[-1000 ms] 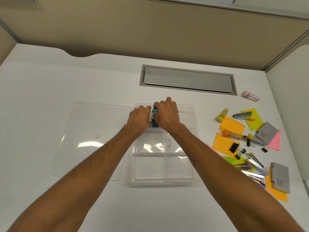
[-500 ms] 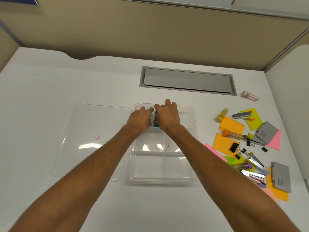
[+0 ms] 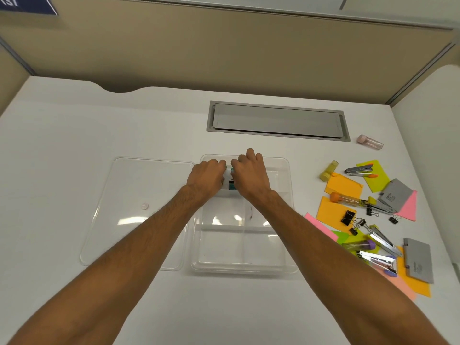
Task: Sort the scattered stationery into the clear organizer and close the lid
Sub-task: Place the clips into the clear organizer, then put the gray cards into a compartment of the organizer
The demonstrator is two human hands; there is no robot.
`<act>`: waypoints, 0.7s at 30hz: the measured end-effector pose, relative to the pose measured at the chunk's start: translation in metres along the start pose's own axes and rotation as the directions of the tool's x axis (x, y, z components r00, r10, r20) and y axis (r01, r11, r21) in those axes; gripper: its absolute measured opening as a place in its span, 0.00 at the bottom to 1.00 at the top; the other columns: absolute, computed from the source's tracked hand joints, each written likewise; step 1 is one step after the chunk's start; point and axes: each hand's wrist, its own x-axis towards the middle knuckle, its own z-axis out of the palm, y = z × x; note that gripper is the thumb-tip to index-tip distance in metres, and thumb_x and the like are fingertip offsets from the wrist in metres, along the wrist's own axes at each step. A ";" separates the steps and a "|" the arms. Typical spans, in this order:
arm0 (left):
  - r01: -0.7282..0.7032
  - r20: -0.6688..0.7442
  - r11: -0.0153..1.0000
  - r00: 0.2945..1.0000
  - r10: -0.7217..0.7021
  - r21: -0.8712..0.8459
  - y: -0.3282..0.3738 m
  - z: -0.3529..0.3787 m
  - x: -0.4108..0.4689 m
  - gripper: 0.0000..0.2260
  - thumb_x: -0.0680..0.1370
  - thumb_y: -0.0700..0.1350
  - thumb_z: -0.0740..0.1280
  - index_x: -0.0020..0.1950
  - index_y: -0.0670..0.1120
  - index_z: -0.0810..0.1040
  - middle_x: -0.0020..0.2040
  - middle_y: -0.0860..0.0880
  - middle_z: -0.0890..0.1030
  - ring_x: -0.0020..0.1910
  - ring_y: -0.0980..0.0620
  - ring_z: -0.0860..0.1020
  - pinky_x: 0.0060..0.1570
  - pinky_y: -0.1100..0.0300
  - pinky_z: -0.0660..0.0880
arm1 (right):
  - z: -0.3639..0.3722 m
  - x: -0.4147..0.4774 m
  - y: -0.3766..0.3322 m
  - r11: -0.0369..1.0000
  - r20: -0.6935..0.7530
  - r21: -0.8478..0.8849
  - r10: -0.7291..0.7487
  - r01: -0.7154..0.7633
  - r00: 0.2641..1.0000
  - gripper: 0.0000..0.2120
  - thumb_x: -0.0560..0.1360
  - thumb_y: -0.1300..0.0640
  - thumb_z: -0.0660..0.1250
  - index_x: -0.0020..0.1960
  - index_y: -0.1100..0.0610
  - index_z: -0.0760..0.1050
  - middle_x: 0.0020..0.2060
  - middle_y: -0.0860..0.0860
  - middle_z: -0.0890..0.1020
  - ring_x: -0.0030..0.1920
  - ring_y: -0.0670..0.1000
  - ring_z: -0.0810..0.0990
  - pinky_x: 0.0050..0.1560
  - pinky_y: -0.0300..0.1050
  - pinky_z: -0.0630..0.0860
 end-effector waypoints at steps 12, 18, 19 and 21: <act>-0.120 -0.252 0.972 0.965 0.067 -0.201 0.075 -0.030 -0.031 0.13 0.80 0.43 0.61 0.63 0.43 0.77 0.57 0.45 0.80 0.50 0.44 0.80 0.46 0.51 0.76 | -0.036 -0.106 0.078 0.860 -0.159 0.417 0.386 -0.293 0.909 0.10 0.76 0.56 0.66 0.54 0.56 0.81 0.48 0.53 0.84 0.54 0.58 0.74 0.53 0.52 0.70; -0.273 -0.240 0.932 0.946 0.216 -0.239 0.157 -0.022 -0.040 0.14 0.80 0.46 0.60 0.65 0.46 0.75 0.60 0.46 0.78 0.52 0.43 0.80 0.48 0.49 0.77 | -0.035 -0.193 0.159 0.734 -0.005 0.411 0.595 -0.541 0.804 0.11 0.76 0.55 0.66 0.56 0.57 0.81 0.50 0.57 0.82 0.55 0.61 0.75 0.54 0.55 0.73; -0.288 -0.235 0.927 0.944 0.232 -0.241 0.171 -0.019 -0.042 0.14 0.80 0.46 0.60 0.65 0.47 0.75 0.60 0.47 0.78 0.54 0.43 0.79 0.48 0.49 0.76 | -0.034 -0.206 0.172 0.701 0.017 0.420 0.629 -0.577 0.777 0.11 0.75 0.56 0.66 0.56 0.57 0.80 0.51 0.57 0.82 0.56 0.60 0.76 0.54 0.55 0.74; -0.309 -0.221 0.920 0.941 0.258 -0.240 0.200 -0.013 -0.044 0.15 0.80 0.47 0.60 0.65 0.48 0.74 0.60 0.48 0.78 0.54 0.44 0.79 0.48 0.50 0.75 | -0.031 -0.231 0.200 0.616 0.066 0.434 0.706 -0.657 0.705 0.12 0.75 0.55 0.66 0.57 0.57 0.80 0.55 0.56 0.81 0.59 0.58 0.76 0.55 0.54 0.76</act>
